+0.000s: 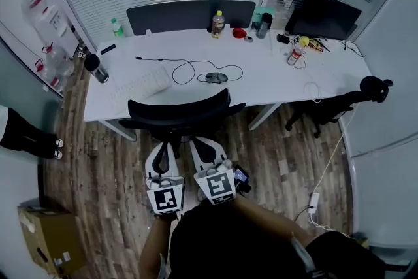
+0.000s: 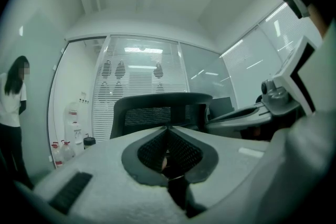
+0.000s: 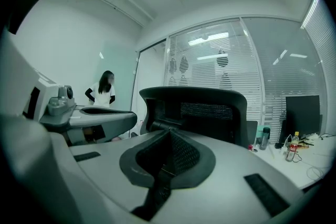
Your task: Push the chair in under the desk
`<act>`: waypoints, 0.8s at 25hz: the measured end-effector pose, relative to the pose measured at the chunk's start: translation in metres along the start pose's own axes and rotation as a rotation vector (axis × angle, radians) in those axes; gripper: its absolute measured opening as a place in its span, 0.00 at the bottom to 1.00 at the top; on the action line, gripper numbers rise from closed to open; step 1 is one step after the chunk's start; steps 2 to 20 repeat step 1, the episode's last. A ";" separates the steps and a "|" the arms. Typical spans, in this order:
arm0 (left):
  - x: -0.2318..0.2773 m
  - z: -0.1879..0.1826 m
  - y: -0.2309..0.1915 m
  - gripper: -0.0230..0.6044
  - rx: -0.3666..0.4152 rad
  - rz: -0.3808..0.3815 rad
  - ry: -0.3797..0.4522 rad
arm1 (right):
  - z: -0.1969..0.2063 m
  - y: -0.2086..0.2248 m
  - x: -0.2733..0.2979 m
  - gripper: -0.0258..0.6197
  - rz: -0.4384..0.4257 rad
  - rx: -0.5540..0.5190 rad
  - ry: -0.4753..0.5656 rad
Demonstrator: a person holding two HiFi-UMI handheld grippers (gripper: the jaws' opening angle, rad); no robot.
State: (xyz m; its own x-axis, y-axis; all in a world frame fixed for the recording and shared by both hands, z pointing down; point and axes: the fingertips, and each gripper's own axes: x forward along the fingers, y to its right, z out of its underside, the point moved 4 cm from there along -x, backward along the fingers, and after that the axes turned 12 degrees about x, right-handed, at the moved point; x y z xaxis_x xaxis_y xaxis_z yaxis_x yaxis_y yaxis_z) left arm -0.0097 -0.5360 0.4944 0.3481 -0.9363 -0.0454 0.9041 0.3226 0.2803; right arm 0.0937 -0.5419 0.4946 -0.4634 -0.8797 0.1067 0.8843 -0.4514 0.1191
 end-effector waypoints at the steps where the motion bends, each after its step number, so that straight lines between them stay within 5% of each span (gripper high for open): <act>1: 0.000 0.001 -0.001 0.04 0.001 -0.002 -0.004 | -0.001 0.002 0.000 0.04 0.002 0.000 0.003; 20: 0.000 0.001 -0.001 0.04 0.001 -0.002 -0.004 | -0.001 0.002 0.000 0.04 0.002 0.000 0.003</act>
